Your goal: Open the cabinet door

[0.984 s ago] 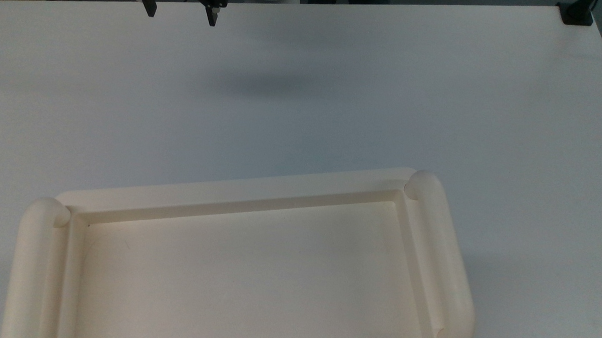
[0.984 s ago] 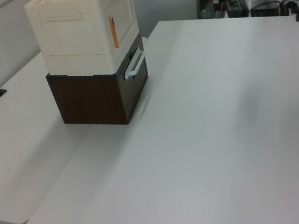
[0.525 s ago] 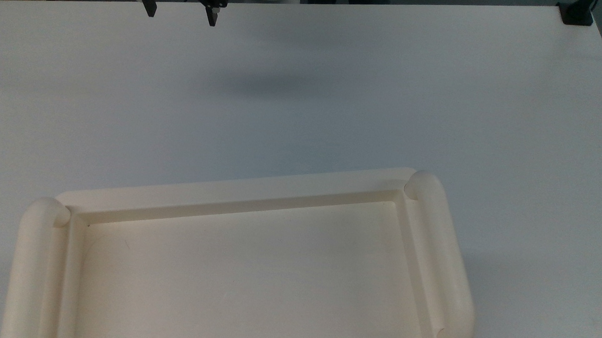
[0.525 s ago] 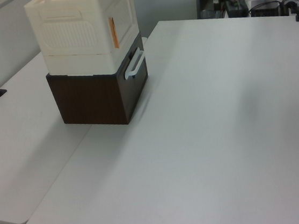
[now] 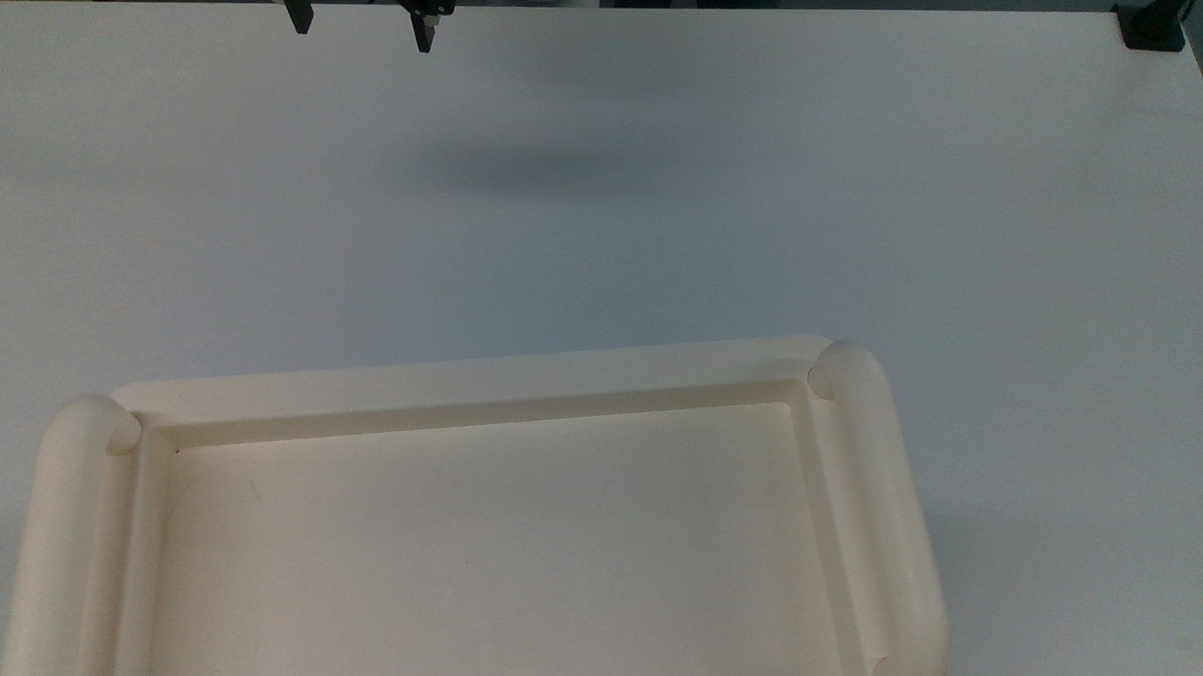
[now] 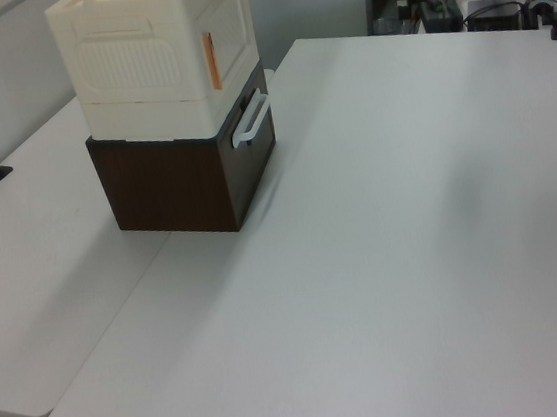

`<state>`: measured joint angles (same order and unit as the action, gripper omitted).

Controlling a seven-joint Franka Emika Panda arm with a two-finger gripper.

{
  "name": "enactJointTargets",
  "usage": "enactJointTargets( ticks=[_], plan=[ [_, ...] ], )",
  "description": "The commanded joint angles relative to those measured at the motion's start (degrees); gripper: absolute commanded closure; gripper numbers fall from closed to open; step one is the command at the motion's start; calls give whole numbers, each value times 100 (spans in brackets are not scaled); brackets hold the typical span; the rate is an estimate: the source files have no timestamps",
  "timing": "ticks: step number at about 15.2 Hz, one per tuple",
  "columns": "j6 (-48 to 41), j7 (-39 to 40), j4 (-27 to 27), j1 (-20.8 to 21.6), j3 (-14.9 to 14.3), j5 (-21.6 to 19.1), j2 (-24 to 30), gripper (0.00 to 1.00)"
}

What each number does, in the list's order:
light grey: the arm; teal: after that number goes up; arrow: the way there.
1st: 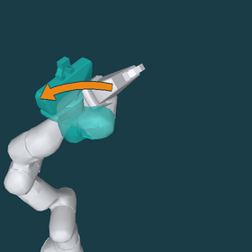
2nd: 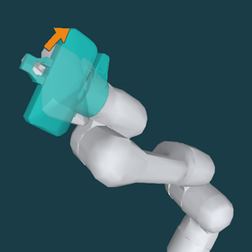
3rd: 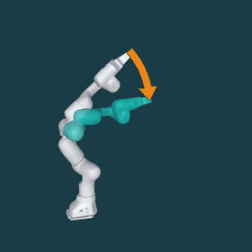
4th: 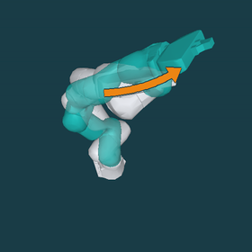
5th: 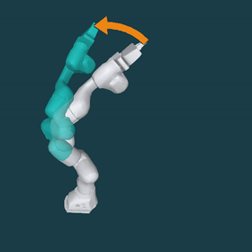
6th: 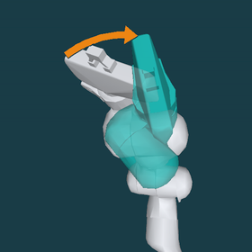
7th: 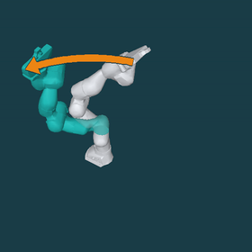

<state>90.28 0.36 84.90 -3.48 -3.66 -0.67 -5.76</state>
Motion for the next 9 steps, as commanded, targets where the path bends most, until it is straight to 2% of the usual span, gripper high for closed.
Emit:
enactJointTargets(
  ticks=[1,4,9],
  plan=[
    [42,-115,88,49,-3,128,58,0],
    [227,-80,88,101,5,145,-82,0],
    [454,-124,-44,602,6,67,-399,0]
  ],
)
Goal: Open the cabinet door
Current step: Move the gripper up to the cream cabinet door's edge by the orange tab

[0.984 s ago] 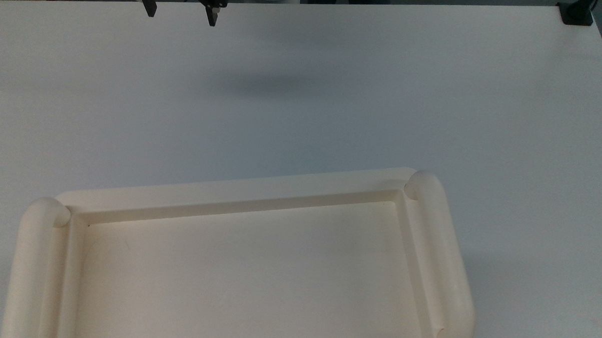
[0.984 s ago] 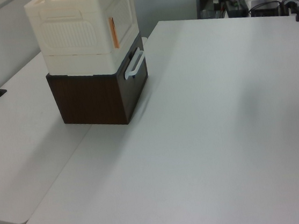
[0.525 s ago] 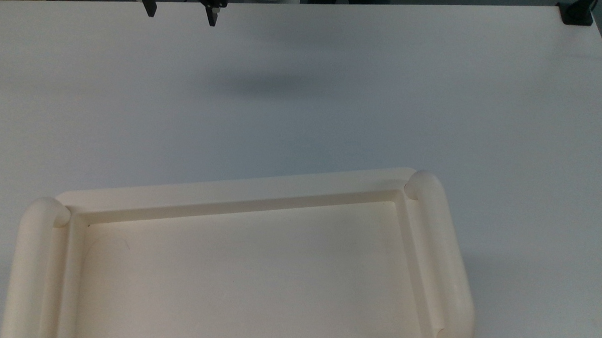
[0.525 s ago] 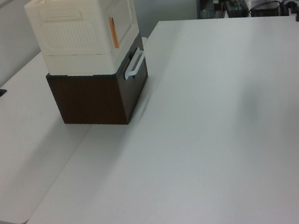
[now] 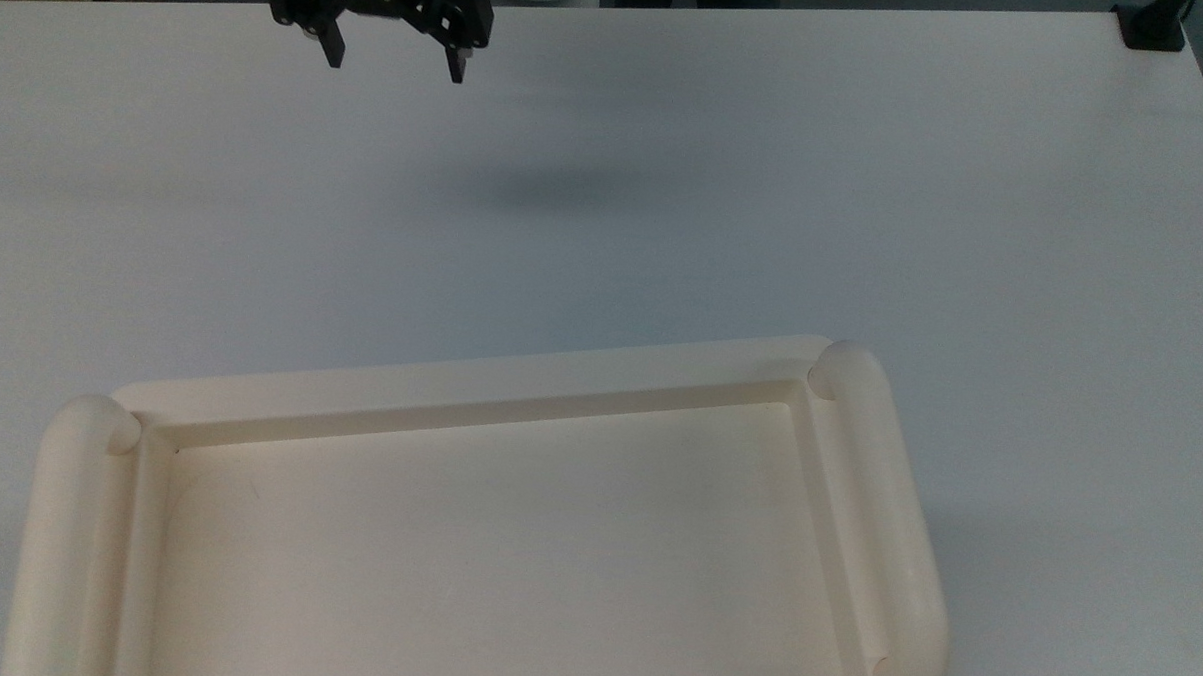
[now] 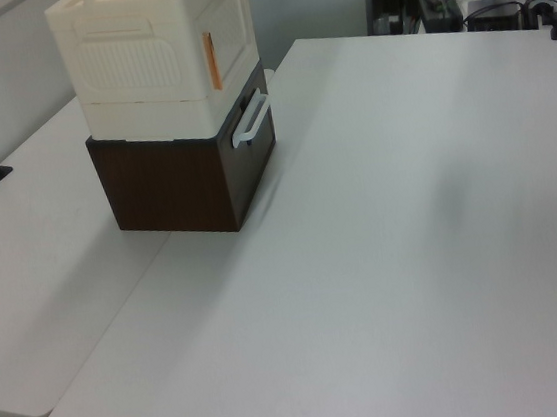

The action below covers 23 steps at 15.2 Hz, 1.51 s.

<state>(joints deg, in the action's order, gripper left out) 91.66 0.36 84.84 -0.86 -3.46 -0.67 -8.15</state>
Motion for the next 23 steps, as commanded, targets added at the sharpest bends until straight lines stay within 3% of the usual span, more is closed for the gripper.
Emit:
enactJointTargets(
  ticks=[1,6,10,14,19,23],
  plan=[
    [605,-124,-38,385,-14,15,-169,0],
    [2012,-133,-37,543,-14,-355,-248,0],
    [2759,-133,-432,798,-6,-504,-643,0],
    [4200,-167,-661,1096,-6,-540,-1074,0],
    [4571,-221,-1363,1316,-32,-522,-1600,0],
    [5001,-150,-1418,1554,-85,-225,-1777,7]
  ],
)
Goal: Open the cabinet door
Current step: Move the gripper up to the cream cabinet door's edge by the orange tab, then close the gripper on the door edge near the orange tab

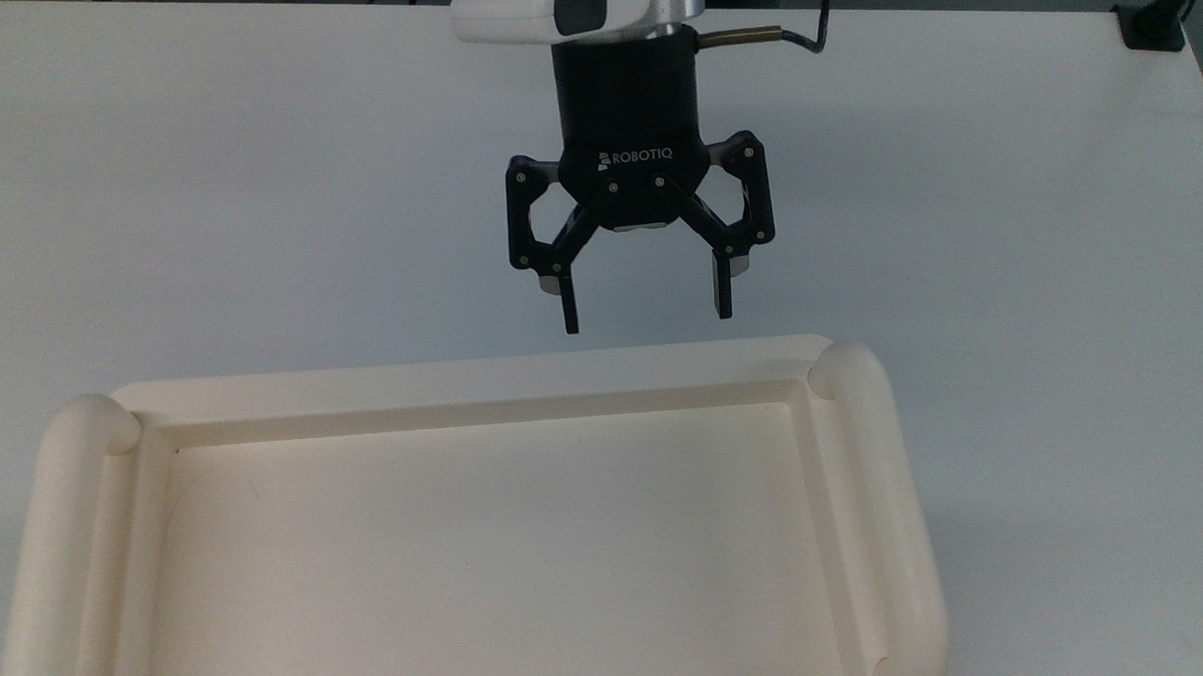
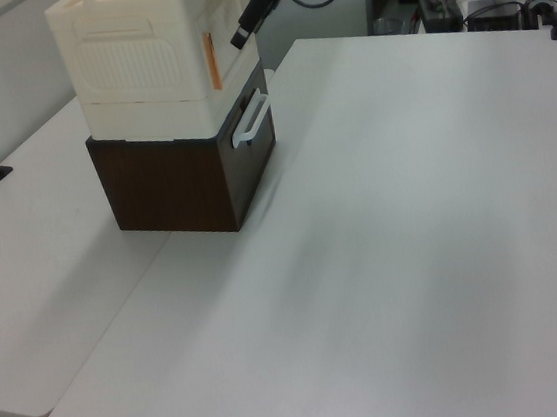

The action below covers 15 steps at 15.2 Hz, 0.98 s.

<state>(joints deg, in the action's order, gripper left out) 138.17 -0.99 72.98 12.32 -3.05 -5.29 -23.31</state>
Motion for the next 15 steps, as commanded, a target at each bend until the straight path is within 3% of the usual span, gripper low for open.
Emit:
enactJointTargets(
  ticks=[1,8,15],
  plan=[
    [412,-33,-214,279,-126,395,-270,8],
    [939,-173,-249,490,-257,652,-472,31],
    [1537,-270,-267,508,-460,643,-666,33]
  ],
)
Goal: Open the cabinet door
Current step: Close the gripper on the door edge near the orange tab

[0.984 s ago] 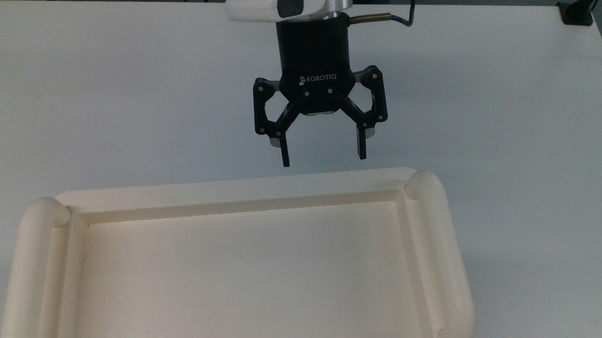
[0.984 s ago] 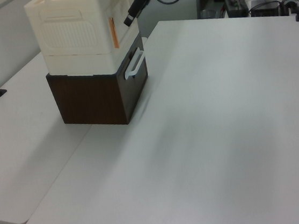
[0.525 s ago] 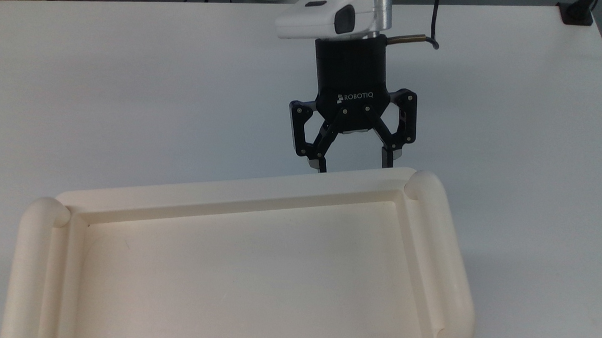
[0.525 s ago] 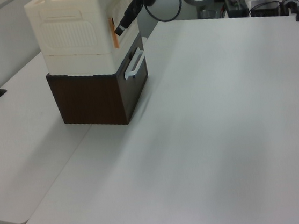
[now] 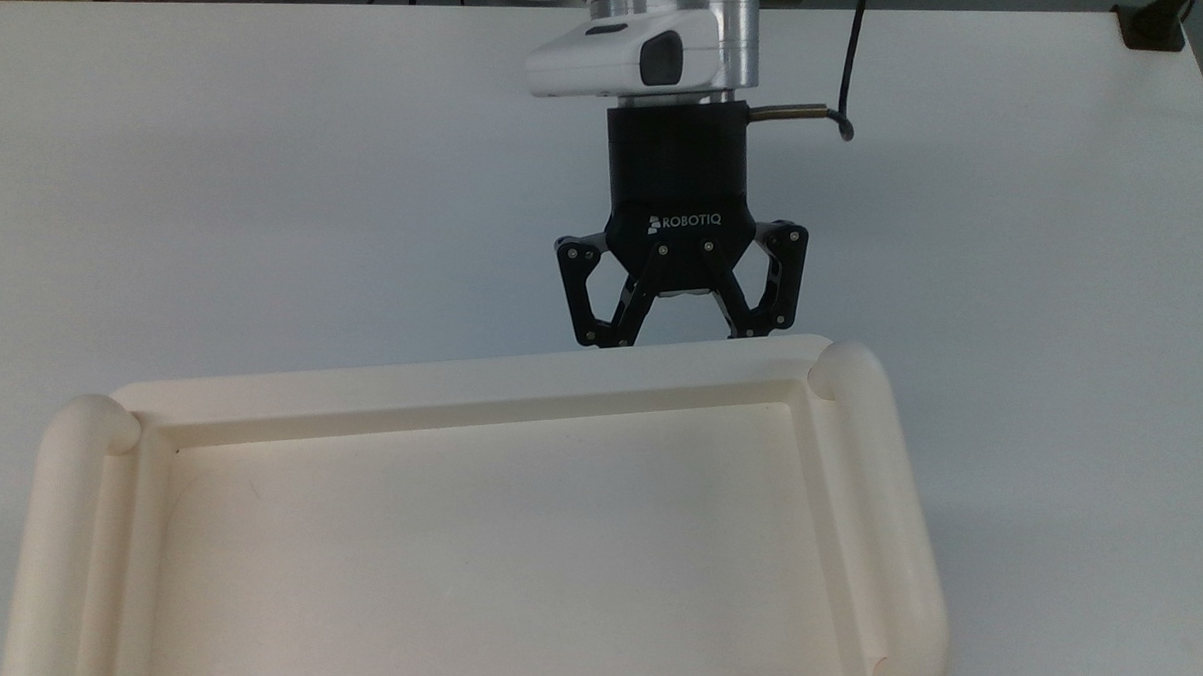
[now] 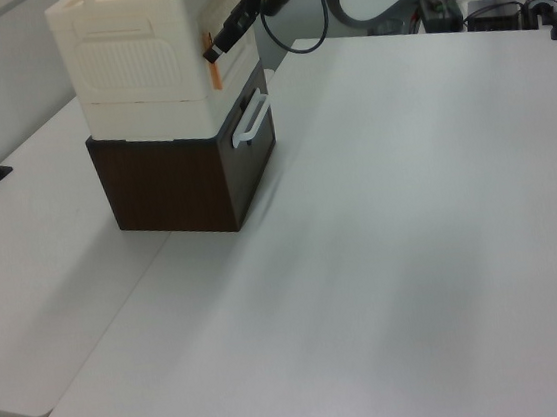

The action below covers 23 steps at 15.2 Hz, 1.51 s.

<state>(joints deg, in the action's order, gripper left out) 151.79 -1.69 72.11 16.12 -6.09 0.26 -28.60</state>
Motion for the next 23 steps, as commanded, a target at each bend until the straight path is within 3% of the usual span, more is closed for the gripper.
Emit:
enactJointTargets(
  ticks=[1,6,12,23],
  plan=[
    [245,-226,-179,128,-173,97,-154,33],
    [325,-244,-329,145,-262,88,-251,39],
    [325,-226,-259,181,-262,88,-234,71],
    [228,-226,57,207,-270,27,38,88]
  ],
)
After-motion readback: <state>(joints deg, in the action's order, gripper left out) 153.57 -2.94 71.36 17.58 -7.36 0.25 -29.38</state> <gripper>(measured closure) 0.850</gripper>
